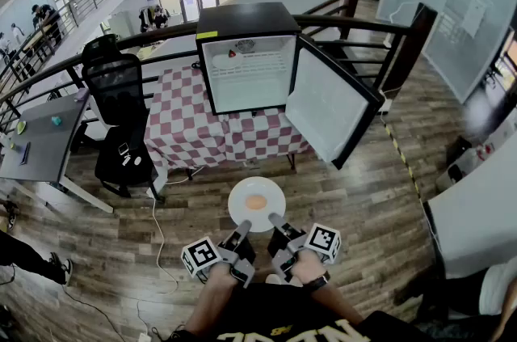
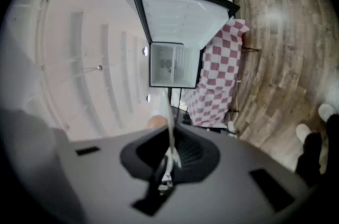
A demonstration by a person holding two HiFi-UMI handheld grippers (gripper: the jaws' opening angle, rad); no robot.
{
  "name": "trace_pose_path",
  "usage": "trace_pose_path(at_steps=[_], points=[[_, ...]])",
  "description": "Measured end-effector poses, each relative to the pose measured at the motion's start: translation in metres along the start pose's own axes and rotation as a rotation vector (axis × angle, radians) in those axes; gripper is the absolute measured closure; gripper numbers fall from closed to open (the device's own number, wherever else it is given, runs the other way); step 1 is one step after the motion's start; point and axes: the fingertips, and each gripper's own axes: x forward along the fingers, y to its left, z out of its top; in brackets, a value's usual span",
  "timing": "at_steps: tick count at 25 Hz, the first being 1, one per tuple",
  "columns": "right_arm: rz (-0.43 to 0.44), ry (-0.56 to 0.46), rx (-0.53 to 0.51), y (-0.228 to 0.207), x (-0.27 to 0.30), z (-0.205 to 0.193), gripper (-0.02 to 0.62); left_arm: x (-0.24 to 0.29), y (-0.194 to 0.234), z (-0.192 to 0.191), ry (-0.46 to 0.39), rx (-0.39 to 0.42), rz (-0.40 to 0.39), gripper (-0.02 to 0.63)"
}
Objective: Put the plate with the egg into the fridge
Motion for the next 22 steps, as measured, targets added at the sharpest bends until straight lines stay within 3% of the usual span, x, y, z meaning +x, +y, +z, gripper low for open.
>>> trace_pose_path(at_steps=[15, 22], points=[[0.046, -0.006, 0.086, -0.013, -0.036, 0.016, 0.555, 0.007, 0.005, -0.042, -0.01, -0.02, 0.015, 0.575], [0.018, 0.035, 0.049, -0.016, -0.046, 0.011, 0.555, -0.005, 0.01, -0.059, -0.025, -0.063, 0.025, 0.575]])
